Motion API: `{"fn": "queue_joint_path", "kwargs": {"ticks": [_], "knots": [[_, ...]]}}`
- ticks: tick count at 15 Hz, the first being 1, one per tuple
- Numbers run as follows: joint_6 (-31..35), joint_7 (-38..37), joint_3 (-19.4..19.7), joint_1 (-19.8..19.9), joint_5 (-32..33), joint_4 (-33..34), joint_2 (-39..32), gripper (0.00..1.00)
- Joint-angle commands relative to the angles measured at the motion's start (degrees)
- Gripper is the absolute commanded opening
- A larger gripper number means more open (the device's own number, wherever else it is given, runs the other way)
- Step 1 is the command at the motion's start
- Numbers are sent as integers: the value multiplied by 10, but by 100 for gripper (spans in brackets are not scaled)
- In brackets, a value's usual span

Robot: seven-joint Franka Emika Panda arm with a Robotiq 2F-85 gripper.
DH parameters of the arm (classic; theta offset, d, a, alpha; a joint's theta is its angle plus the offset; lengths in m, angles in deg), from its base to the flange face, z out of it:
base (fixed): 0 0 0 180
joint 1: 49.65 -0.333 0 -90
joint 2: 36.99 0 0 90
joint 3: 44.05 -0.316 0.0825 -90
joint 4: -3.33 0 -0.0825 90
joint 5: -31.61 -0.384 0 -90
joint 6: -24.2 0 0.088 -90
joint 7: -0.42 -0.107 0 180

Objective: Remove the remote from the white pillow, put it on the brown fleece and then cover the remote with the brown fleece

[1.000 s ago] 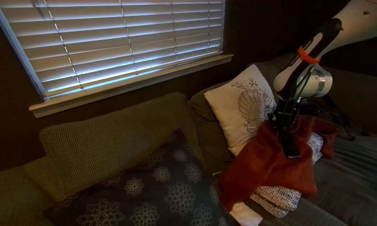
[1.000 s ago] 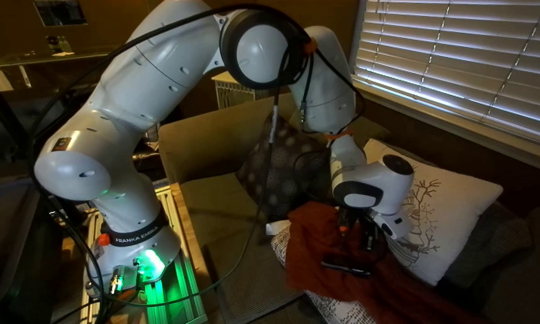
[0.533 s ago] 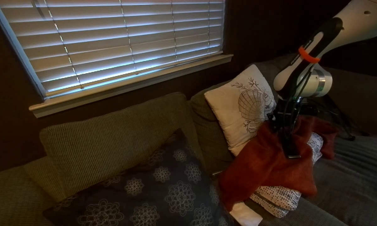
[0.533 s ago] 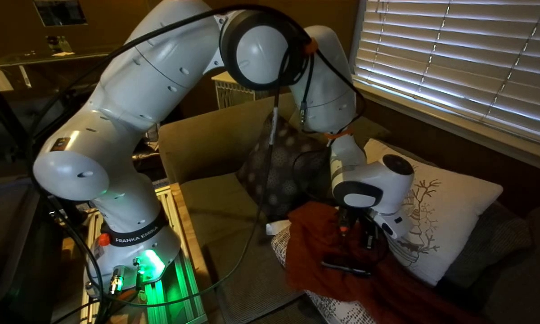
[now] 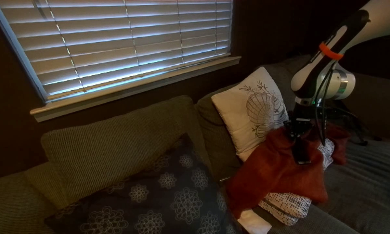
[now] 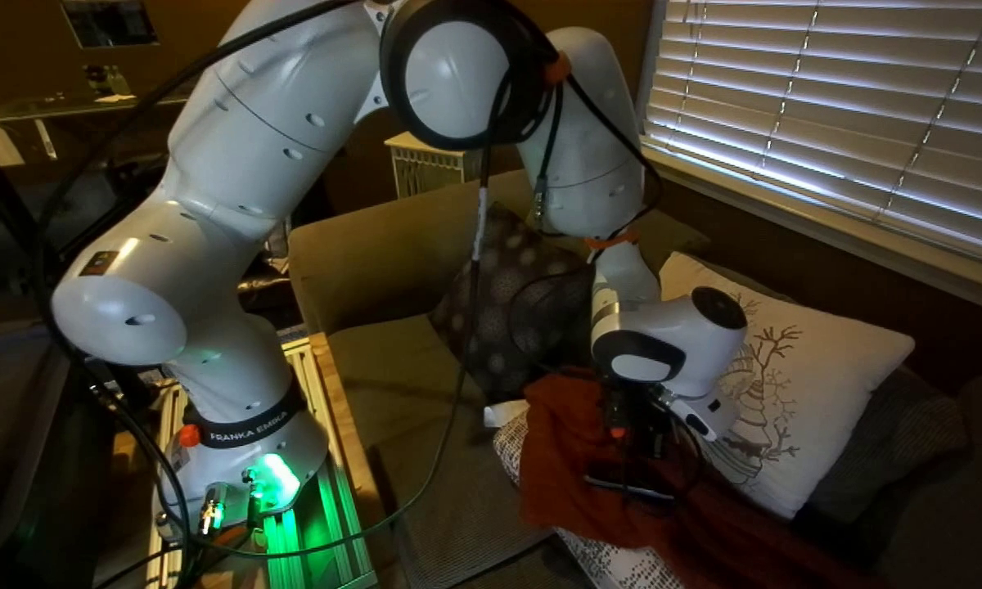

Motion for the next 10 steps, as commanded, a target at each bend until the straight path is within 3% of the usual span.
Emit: {"fn": "queue_joint_path", "kwargs": {"ticks": [1, 10], "knots": [[-44, 44, 11, 9, 24, -51, 41, 1], [-115, 15, 87, -18, 73, -55, 43, 1]]}}
